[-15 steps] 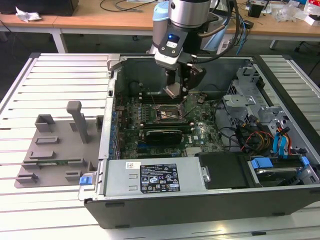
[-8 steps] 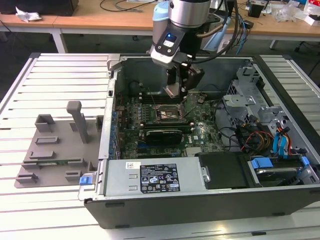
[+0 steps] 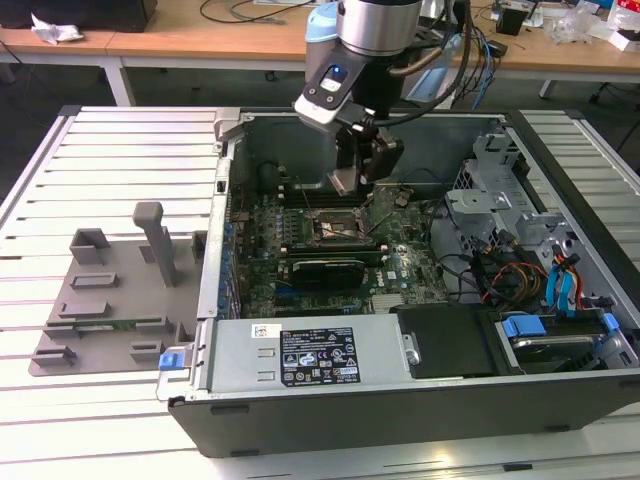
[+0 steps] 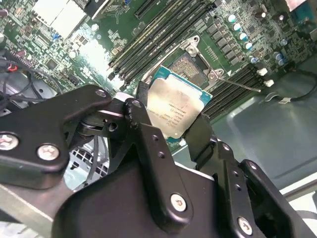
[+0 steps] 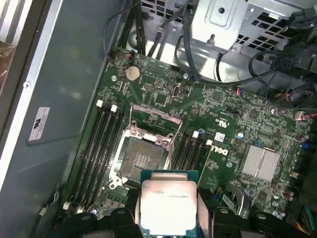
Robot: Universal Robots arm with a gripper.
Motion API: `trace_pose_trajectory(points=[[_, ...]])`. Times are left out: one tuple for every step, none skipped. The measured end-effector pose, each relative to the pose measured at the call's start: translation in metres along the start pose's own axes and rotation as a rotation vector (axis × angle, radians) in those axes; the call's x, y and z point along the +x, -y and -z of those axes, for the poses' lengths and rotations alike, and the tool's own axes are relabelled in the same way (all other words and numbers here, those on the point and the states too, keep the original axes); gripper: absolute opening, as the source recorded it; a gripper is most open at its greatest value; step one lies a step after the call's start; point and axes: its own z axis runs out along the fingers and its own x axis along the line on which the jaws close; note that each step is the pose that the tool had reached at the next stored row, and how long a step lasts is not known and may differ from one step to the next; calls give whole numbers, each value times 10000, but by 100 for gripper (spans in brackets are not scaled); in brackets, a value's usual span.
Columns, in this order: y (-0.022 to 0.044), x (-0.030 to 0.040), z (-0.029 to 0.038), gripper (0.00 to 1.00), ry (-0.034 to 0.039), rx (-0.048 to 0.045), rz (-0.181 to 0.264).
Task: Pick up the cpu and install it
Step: 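Place the cpu into insertion slot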
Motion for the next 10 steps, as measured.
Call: trace_pose_trajectory(points=[[0, 0, 0, 55, 3, 1, -242], [0, 0, 0, 55, 4, 1, -356], [0, 0, -1, 55, 5, 2, -442], [0, 0, -1, 55, 6, 2, -587], [0, 0, -1, 55, 8, 3, -724], [0, 0, -1, 55, 9, 3, -852], [0, 0, -1, 55, 10, 4, -1001], [0, 0, -1, 55, 12, 4, -1250], [0, 0, -2, 55, 12, 5, -1385], [0, 0, -2, 55, 13, 5, -1484]])
